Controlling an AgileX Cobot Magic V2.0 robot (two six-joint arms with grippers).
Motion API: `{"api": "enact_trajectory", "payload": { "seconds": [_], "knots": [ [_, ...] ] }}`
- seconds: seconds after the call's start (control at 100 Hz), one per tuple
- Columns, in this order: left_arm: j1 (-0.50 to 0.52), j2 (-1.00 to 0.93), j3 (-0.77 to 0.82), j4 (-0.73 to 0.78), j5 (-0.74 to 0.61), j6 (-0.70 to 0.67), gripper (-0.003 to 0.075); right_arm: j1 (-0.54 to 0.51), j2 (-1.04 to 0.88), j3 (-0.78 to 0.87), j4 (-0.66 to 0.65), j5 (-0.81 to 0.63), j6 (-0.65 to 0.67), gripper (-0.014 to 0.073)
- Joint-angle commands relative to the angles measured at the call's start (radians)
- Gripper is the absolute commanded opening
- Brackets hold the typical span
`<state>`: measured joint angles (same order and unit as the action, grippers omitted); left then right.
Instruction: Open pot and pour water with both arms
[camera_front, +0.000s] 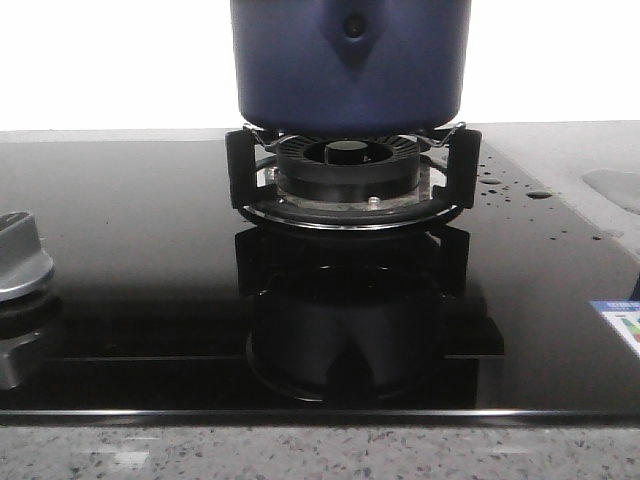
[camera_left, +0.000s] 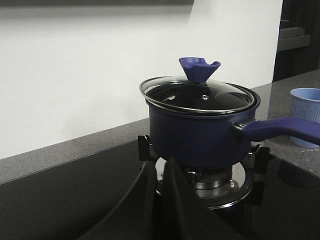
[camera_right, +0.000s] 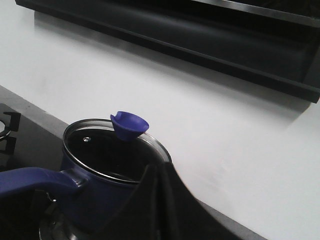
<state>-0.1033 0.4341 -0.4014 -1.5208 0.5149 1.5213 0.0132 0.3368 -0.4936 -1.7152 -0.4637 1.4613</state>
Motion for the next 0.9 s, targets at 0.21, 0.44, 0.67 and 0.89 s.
{"api": "enact_trajectory", "payload": {
  "seconds": [0.21, 0.44, 0.67, 0.89],
  "knots": [
    [-0.009, -0.017, -0.020, -0.055, -0.005, -0.009, -0.0020, 0.001, 0.001, -0.027, 0.020, 0.019, 0.009, -0.0065],
    [-0.009, -0.017, -0.020, -0.055, -0.005, -0.009, -0.0020, 0.001, 0.001, -0.027, 0.020, 0.019, 0.009, -0.0065],
    [-0.009, -0.021, -0.009, -0.038, -0.090, 0.012, -0.0020, 0.001, 0.001, -0.027, 0.020, 0.019, 0.009, -0.0065],
    [-0.002, -0.062, 0.003, 0.298, -0.199, -0.161, -0.0020, 0.001, 0.001, -0.027, 0.020, 0.019, 0.009, -0.0065]
  ]
}}
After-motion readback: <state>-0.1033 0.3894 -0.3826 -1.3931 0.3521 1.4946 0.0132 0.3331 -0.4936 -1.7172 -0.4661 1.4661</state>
